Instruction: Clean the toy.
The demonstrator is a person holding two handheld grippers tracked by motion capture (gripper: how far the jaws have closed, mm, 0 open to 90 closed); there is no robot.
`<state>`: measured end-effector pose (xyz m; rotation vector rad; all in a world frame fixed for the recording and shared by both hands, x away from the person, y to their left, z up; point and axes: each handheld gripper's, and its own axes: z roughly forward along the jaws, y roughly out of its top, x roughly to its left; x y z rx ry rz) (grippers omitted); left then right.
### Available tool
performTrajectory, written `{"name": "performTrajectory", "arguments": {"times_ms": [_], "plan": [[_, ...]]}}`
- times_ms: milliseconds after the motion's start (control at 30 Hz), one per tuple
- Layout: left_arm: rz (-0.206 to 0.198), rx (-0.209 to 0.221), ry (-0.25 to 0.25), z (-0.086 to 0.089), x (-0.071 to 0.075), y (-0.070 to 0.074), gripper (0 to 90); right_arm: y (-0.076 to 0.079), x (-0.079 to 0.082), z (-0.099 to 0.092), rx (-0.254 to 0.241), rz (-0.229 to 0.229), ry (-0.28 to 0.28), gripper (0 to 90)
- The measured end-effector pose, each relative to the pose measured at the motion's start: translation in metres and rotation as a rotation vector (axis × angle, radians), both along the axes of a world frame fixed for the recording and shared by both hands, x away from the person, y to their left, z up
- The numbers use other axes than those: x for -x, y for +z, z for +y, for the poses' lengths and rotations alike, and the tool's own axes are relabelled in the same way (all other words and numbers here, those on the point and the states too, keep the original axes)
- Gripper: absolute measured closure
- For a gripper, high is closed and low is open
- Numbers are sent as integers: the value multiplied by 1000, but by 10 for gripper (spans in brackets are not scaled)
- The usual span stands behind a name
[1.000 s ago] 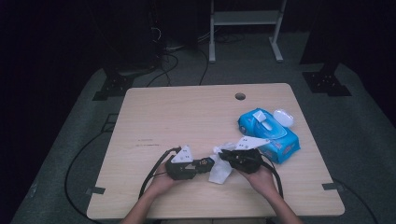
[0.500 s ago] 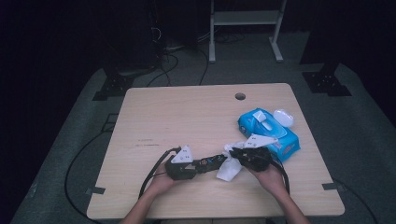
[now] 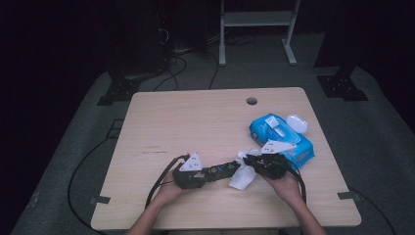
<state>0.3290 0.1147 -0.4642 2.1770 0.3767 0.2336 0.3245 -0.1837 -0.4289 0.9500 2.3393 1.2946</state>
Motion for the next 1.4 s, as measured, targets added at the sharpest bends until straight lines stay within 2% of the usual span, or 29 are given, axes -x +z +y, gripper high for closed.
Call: {"name": "performTrajectory", "arguments": {"times_ms": [167, 300, 367, 500, 567, 600, 667, 700, 733, 867, 1067, 1133, 1167, 1200, 1233, 1267, 1300, 1367, 1400], "plan": [[5, 2, 5, 1, 0, 0, 690, 0, 1, 2, 11, -9, 5, 814], [5, 0, 0, 1, -1, 0, 690, -1, -3, -5, -3, 21, -14, 814], [6, 5, 5, 1, -1, 0, 690, 1, -2, -9, -15, 22, -19, 815], [6, 9, 6, 1, -1, 0, 691, 5, 2, 1, -45, 14, 27, 814], [4, 4, 2, 1, -1, 0, 691, 4, 2, 4, -39, 11, 40, 814], [3, 0, 3, 0, -1, 0, 691, 2, 2, 6, -8, 9, 44, 814], [-1, -4, 2, 0, 0, 0, 691, 0, 1, 5, -6, 8, 40, 814], [0, -1, 2, 0, 0, 0, 691, -2, -2, -2, -36, 35, 16, 814], [0, -1, 2, 0, 0, 0, 691, -1, -2, -4, -28, 33, -9, 815], [4, 7, 5, 0, -2, 0, 692, 3, 0, -4, -29, 16, -2, 815], [4, 15, 10, -2, -2, -1, 692, 11, 4, 21, -44, -7, 47, 815], [5, 21, 13, -3, -2, -2, 692, 16, 6, 37, -55, -16, 79, 815], [9, 23, 16, -3, -2, -2, 692, 18, 7, 59, -40, -20, 122, 817], [9, 23, 16, -3, -2, -2, 692, 17, 7, 69, -29, -21, 140, 817], [10, 25, 17, -3, -2, -2, 692, 17, 7, 69, -29, -21, 140, 817], [8, 24, 16, -3, -2, -2, 693, 13, 5, 84, -11, -12, 162, 817], [7, 17, 14, -3, -2, -1, 693, 13, 5, 84, -11, -12, 162, 817], [6, 17, 13, -3, -2, -1, 693, 8, 4, 92, 47, -19, 168, 817], [9, 21, 13, -2, -2, -2, 694, 5, 2, 88, 40, -7, 161, 816]]}}
